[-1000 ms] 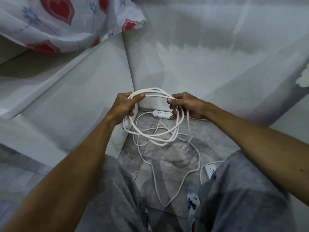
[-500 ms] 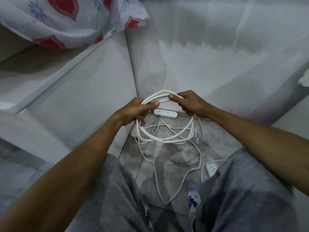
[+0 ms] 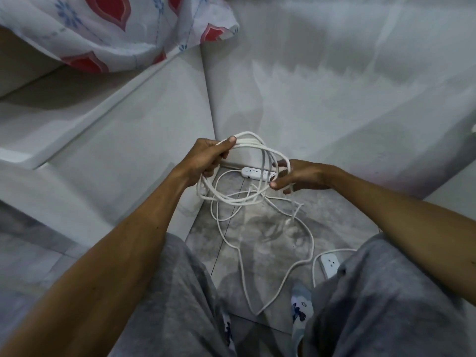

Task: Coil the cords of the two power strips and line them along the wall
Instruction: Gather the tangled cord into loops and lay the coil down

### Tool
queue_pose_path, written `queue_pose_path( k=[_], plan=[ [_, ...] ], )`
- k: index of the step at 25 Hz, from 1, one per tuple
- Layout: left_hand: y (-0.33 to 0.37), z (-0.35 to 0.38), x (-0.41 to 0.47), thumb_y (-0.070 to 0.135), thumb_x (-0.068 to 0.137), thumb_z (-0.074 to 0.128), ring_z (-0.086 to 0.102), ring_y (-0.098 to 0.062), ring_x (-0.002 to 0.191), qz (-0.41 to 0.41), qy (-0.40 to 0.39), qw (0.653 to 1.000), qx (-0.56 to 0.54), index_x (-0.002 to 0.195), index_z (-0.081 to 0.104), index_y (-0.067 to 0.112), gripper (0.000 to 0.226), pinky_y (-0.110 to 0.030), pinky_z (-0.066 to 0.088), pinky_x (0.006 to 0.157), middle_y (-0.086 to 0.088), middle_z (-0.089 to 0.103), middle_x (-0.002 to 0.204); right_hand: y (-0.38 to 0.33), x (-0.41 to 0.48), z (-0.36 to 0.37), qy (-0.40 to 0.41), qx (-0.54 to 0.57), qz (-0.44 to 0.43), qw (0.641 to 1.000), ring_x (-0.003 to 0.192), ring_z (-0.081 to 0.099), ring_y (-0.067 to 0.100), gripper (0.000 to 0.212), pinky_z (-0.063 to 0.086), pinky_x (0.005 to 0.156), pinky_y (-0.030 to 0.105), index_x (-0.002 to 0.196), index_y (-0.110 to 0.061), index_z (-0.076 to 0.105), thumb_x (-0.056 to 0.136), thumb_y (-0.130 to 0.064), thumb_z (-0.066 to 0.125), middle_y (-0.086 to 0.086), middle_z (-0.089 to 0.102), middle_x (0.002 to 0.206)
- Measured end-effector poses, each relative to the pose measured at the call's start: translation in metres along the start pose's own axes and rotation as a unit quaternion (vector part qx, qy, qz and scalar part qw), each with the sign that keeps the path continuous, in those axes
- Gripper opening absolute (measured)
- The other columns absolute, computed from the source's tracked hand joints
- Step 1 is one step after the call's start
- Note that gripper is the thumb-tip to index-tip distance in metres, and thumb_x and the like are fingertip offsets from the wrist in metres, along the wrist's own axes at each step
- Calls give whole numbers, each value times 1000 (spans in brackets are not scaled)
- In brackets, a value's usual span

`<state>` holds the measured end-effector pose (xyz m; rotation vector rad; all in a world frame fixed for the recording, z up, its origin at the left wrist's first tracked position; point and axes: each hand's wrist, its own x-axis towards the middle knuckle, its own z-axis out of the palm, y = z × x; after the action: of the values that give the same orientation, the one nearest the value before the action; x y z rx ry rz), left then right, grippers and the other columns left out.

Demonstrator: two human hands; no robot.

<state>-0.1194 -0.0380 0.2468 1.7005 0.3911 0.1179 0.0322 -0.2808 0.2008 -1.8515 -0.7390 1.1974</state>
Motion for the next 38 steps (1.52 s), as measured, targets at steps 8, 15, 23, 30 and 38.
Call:
queue_pose_path(
  k=[8,15,23,30,38],
  plan=[
    [12,-15,1,56,95,55,17,-7,34,-31,36,983,-176,66,52,16,49,-20,13,41,9,22,43,29,-8,-12,15,-210,54,976,72,59,3,16,43,68,18,80,-11,77,79,-26,82,-8,71,72],
    [20,-25,-7,53,99,47,15,-6,30,-17,49,952,-302,65,46,18,49,-22,10,40,10,19,37,45,-7,-23,29,-279,47,959,89,66,17,10,48,80,26,85,-3,73,77,-6,80,8,74,93],
    [17,-36,-8,53,101,44,15,-6,30,-23,150,914,-376,66,42,21,48,-22,9,39,10,20,38,61,-19,-39,102,-326,116,933,107,64,36,12,50,91,40,100,-1,68,90,-4,63,21,69,111],
    [8,-35,-6,51,100,49,17,-8,36,-50,233,925,-295,66,45,21,45,-22,12,41,8,24,46,49,-14,-32,322,-5,52,945,59,60,27,14,55,58,36,87,-6,58,99,-6,49,20,65,82],
    [22,-11,-1,52,100,49,17,-9,37,24,208,950,-231,68,48,19,46,-21,13,42,7,24,46,23,10,20,96,-530,-1,843,105,61,39,28,47,88,36,108,2,63,99,-14,42,24,64,118]
  ],
)
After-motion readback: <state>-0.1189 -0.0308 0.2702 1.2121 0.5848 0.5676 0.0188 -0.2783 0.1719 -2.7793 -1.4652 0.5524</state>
